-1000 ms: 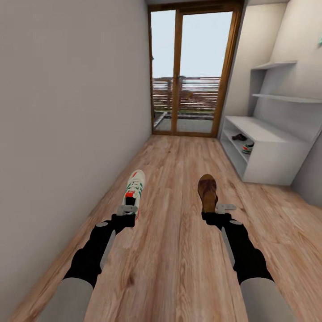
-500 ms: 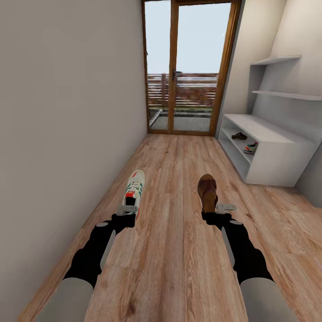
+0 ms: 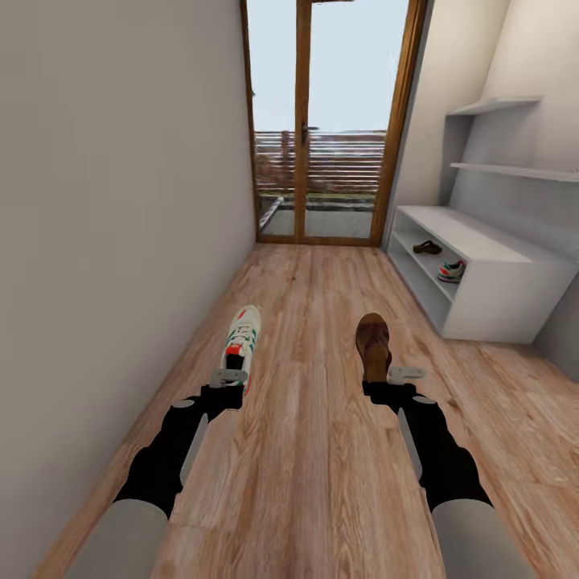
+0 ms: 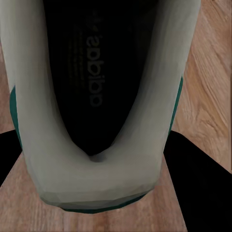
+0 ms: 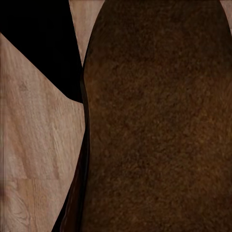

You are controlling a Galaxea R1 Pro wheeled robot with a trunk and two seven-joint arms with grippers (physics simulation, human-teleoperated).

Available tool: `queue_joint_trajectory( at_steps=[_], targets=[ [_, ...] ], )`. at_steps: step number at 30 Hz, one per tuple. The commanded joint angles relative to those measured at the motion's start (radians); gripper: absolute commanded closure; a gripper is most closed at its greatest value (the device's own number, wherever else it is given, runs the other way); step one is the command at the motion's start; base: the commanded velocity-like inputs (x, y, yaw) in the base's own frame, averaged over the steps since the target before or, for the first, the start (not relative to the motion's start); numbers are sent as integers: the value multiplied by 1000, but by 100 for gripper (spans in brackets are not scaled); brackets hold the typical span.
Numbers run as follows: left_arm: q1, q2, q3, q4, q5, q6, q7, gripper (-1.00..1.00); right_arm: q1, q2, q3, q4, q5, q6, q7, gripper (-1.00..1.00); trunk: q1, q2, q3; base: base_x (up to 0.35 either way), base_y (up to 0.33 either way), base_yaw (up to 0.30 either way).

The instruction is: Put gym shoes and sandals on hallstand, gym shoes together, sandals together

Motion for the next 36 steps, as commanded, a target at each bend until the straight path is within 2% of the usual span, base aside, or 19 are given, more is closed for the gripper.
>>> queue_joint_trajectory(
  at_steps=[1, 9, 36],
  targets=[
    [0, -1, 3, -2, -9, 5, -7, 100, -1, 1, -3, -1, 8, 5, 6, 100, 0, 0, -1, 344, 0, -244],
    [0, -1, 3, -2, -9, 5, -7, 100, -1, 1, -3, -1, 8, 5, 6, 100, 0, 0, -1, 344, 0, -193],
    [0, -1, 3, -2, -9, 5, -7, 100, -1, 1, -3, -1, 8, 6, 7, 100, 0, 0, -8, 344, 0, -5]
  ],
)
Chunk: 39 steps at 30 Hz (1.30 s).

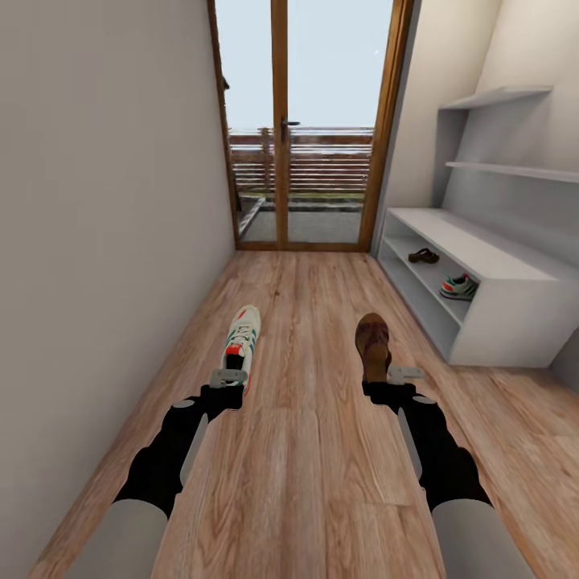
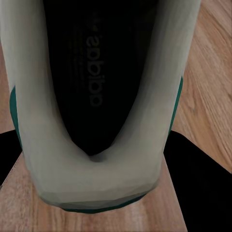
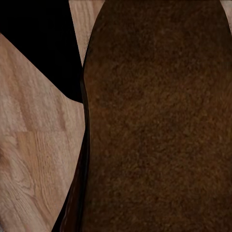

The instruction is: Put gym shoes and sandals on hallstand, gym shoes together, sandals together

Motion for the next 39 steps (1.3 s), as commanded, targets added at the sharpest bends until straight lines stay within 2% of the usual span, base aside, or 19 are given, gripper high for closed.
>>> queue_joint_trajectory(
  at_steps=[1, 31, 39],
  targets=[
    [-1, -1, 3, -2, -9, 4, -7, 100, -1, 1, -3, -2, 8, 6, 6, 100, 0, 0, -1, 344, 0, 0],
    [-1, -1, 3, -2, -9, 4, -7, 100, -1, 1, -9, -3, 0, 2, 7, 100, 0, 0, -1, 344, 0, 0],
    [-1, -1, 3, -2, -9, 4, -7, 100, -1, 1, -7, -2, 0, -44, 7, 100, 0, 0, -1, 344, 0, 0]
  ],
)
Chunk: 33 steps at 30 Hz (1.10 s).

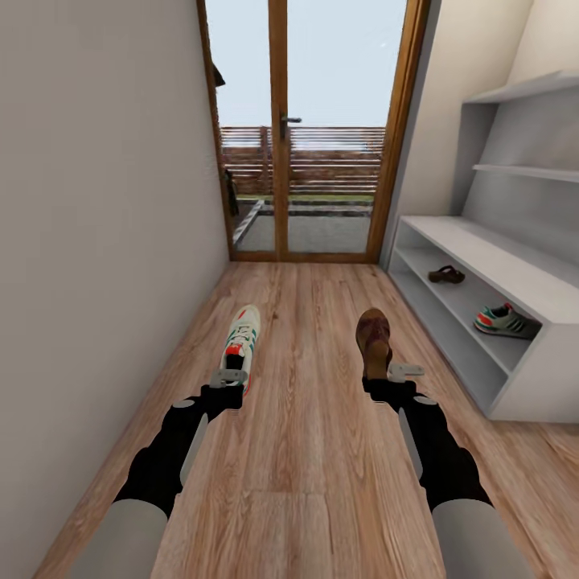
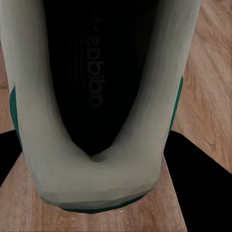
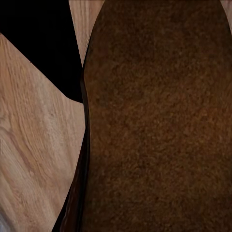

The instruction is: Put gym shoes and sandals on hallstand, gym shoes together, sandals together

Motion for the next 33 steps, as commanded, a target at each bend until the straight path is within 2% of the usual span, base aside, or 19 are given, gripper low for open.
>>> queue_joint_trajectory(
  at_steps=[1, 15, 33],
  targets=[
    [0, -1, 3, -2, -9, 4, -7, 100, -1, 1, -3, -2, 8, 5, 6, 100, 0, 0, -1, 344, 0, 0],
    [0, -1, 3, -2, -9, 4, -7, 100, -1, 1, -1, -2, 9, 2, 6, 100, 0, 0, -1, 344, 4, 0],
    [0, -1, 3, -2, -9, 4, -7, 100, -1, 1, -1, -3, 9, 1, 6, 100, 0, 0, -1, 344, 82, 0]
  ],
)
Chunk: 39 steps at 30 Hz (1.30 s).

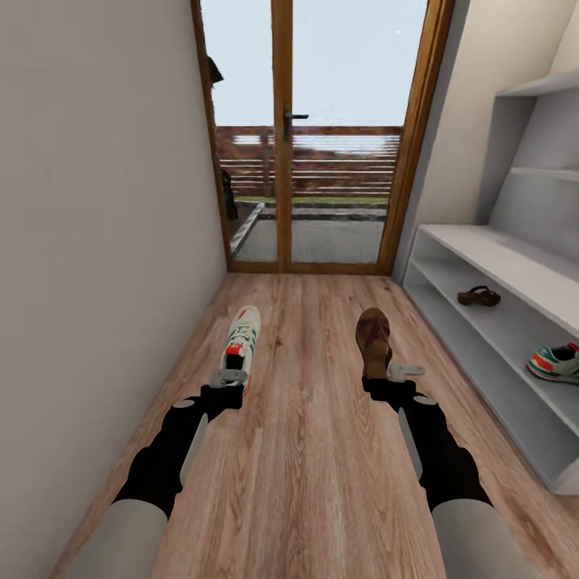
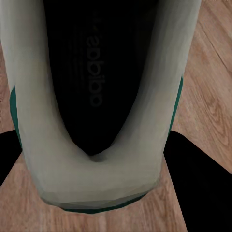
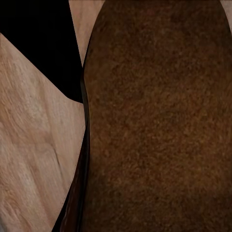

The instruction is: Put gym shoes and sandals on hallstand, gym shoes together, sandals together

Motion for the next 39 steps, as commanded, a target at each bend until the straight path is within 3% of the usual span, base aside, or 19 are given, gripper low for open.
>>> queue_joint_trajectory(
  at_steps=[1, 8, 25, 39],
  targets=[
    [0, -1, 3, -1, -9, 4, -7, 100, -1, 1, -3, -2, 8, 5, 6, 100, 0, 0, -1, 344, 119, 0],
    [-1, -1, 2, 16, -9, 4, -7, 100, -1, 1, -3, -2, 8, 6, 6, 100, 0, 0, -1, 344, 121, -54],
    [-1, -1, 2, 22, -9, 3, -7, 100, -1, 1, -3, -1, 8, 5, 6, 100, 0, 0, -1, 344, 136, -235],
    [0, -1, 2, 22, -9, 3, -7, 100, -1, 1, -3, -2, 8, 6, 6, 100, 0, 0, -1, 344, 163, -55]
  ],
)
